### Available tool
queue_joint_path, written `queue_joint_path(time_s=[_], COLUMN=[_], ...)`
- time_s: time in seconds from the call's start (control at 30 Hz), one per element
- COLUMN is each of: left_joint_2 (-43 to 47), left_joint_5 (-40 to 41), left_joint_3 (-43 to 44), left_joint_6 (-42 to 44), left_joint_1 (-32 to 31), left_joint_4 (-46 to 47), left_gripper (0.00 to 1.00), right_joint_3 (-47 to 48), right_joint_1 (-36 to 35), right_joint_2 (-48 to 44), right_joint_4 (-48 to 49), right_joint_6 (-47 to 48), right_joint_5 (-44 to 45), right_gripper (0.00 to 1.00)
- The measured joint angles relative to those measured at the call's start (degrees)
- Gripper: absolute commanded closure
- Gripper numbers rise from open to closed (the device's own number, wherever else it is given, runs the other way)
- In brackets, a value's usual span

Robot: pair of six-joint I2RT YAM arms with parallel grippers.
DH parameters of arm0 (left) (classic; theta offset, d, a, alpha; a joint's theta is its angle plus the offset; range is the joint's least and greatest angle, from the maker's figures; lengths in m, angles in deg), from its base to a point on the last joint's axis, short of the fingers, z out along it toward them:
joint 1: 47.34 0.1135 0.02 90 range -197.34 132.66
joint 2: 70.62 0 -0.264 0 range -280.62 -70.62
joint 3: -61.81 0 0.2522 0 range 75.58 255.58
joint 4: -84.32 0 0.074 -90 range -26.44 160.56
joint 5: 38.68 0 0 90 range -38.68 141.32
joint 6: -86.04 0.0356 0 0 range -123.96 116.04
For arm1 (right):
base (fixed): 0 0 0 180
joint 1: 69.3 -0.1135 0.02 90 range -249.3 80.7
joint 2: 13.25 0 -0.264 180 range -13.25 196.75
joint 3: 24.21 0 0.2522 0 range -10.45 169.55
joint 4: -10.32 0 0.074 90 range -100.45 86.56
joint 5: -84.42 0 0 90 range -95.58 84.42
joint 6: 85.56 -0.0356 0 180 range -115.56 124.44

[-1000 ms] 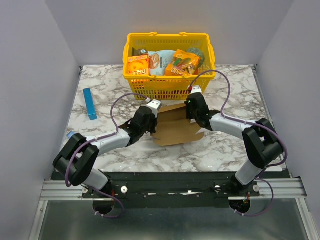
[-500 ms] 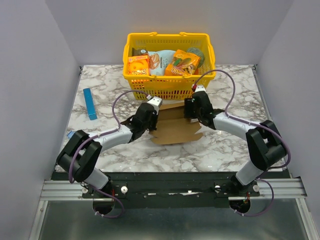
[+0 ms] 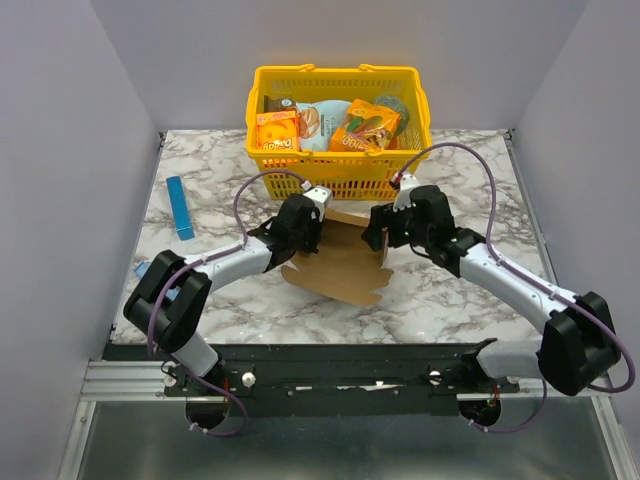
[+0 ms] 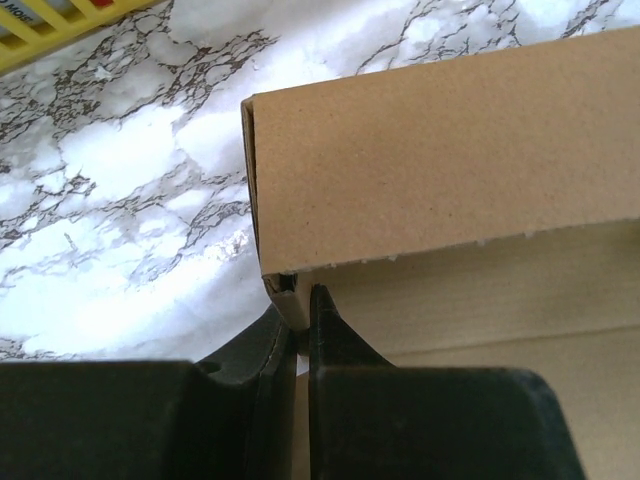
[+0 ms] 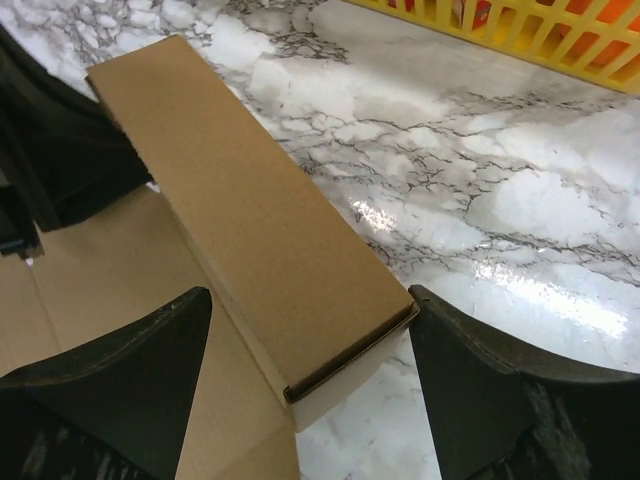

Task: Fold the paper box

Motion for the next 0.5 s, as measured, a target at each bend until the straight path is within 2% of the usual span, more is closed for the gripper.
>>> queue_joint_path(time_s=[0.13,0.3,0.5], left_joint_2=[-0.28,-0.28,0.66], left_joint_5=[-1.81,-2.99,-1.77], left_joint_3=[2.08,2.16,-4.66], left_joint_6=[0.63,2.51,6.12], left_joint_1=[0.09,0.07,0.07], left_joint_4=[-2.93,-5.33,-0.17], left_gripper=[1.00,1.00,1.00], right_joint_3=[-0.02,-0.22,-3.15], right_joint_1=[-0.02,-0.48,-0.98], right_joint_2=[-3.67,-8.09,-9.81], right_joint_4=[-3.48,-4.02,-1.81], right_joint_6=[3.08,7.32,6.97], right_joint_5=[-0.57,0.04,-0.50], right_gripper=[0.13,0.18,0.24])
